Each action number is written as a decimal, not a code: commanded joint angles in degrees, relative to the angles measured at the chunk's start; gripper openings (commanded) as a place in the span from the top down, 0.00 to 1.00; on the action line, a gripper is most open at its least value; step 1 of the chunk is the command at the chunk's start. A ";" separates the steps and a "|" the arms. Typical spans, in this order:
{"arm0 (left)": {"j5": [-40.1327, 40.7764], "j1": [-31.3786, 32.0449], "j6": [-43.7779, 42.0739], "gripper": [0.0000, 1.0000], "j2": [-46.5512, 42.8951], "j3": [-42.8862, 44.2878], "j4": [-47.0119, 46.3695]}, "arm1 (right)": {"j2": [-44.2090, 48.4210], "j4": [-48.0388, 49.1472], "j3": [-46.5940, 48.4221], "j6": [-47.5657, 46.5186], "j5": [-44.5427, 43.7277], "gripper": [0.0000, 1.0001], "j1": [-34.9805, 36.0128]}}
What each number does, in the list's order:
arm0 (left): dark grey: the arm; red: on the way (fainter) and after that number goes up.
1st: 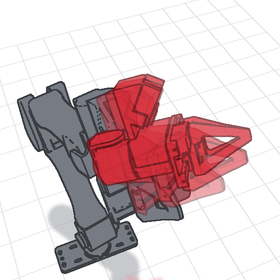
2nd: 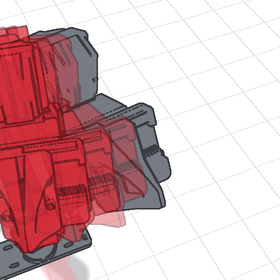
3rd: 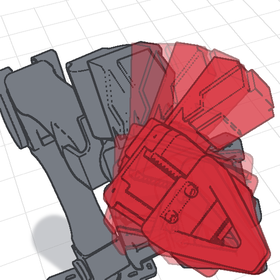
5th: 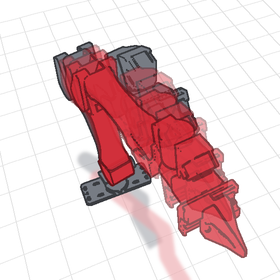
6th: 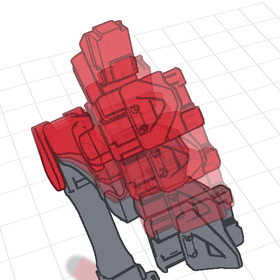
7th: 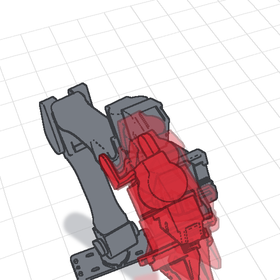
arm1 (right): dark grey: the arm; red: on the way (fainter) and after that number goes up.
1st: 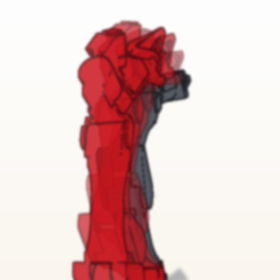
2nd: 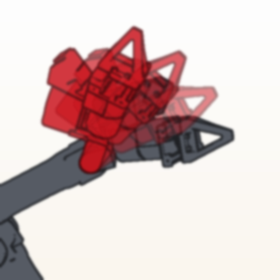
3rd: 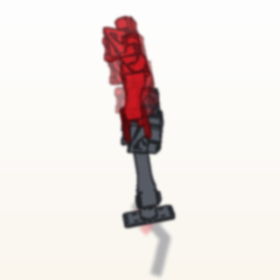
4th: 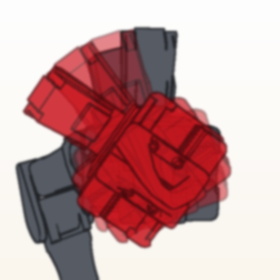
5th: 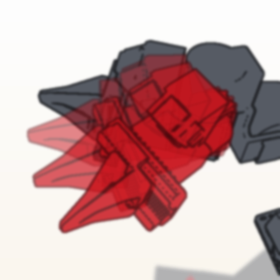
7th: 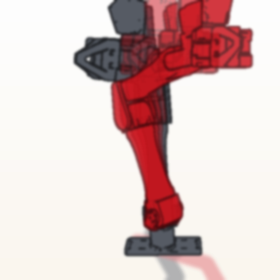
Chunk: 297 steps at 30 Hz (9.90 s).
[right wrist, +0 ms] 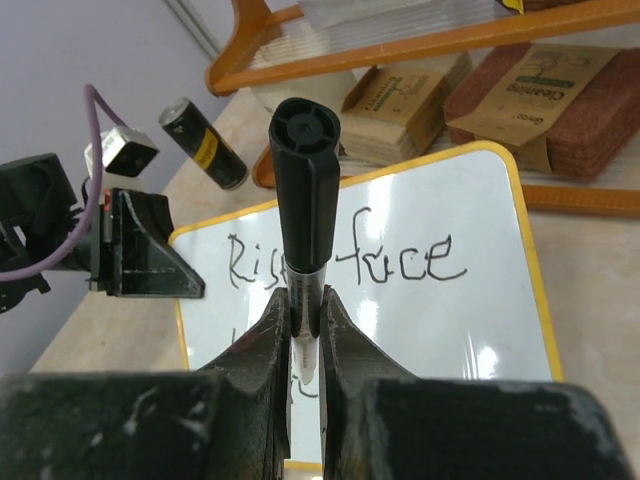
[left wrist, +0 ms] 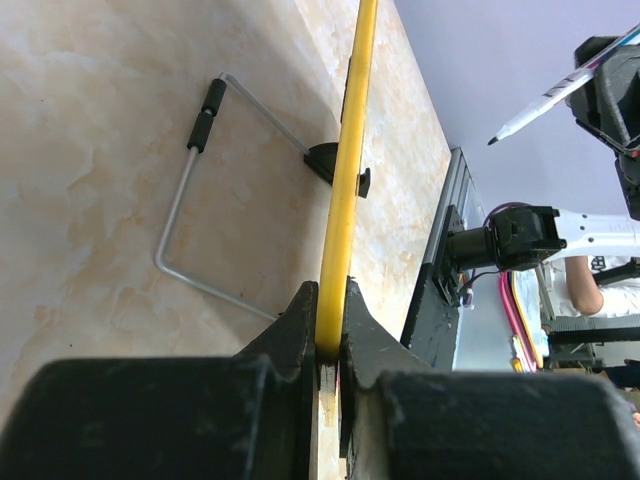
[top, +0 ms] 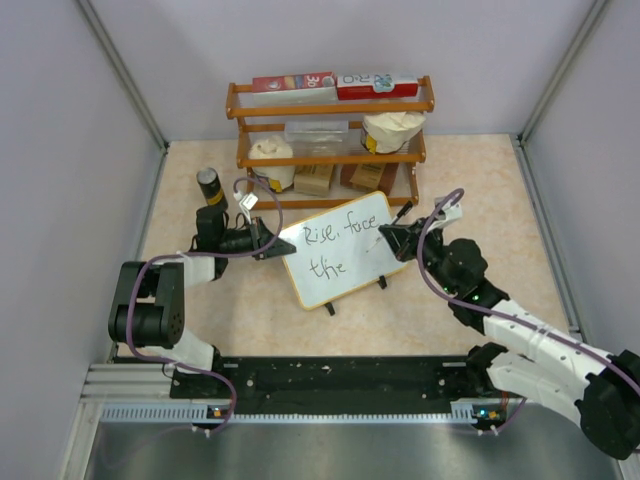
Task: Write a sentence on the whiteboard
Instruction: Write on the whiteboard with the whiteboard.
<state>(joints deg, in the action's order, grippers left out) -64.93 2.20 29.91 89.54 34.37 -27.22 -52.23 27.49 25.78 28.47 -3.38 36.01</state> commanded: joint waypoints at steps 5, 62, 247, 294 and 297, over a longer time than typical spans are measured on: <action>11.31 -1.67 -5.48 1.00 1.87 -2.73 4.20 | 1.25 -3.31 -0.73 -1.40 0.48 1.00 -1.03; 11.22 -1.67 -4.86 1.00 1.25 -3.61 2.53 | -12.72 8.45 2.96 -5.79 -5.14 1.00 2.83; 10.26 -1.67 -4.77 1.00 2.05 -3.26 2.44 | -18.26 3.10 4.36 -3.77 -10.16 1.00 2.57; 10.08 -1.67 -4.77 1.00 2.13 -3.26 2.44 | -23.89 6.26 7.18 -0.17 -11.65 1.00 -0.24; 10.08 -1.67 -4.77 1.00 2.13 -3.26 2.35 | -24.24 6.35 6.74 -0.08 -11.22 1.00 -0.24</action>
<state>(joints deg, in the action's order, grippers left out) -65.14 2.02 31.09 89.49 32.88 -29.85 -75.44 32.18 31.94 28.64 -13.50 36.21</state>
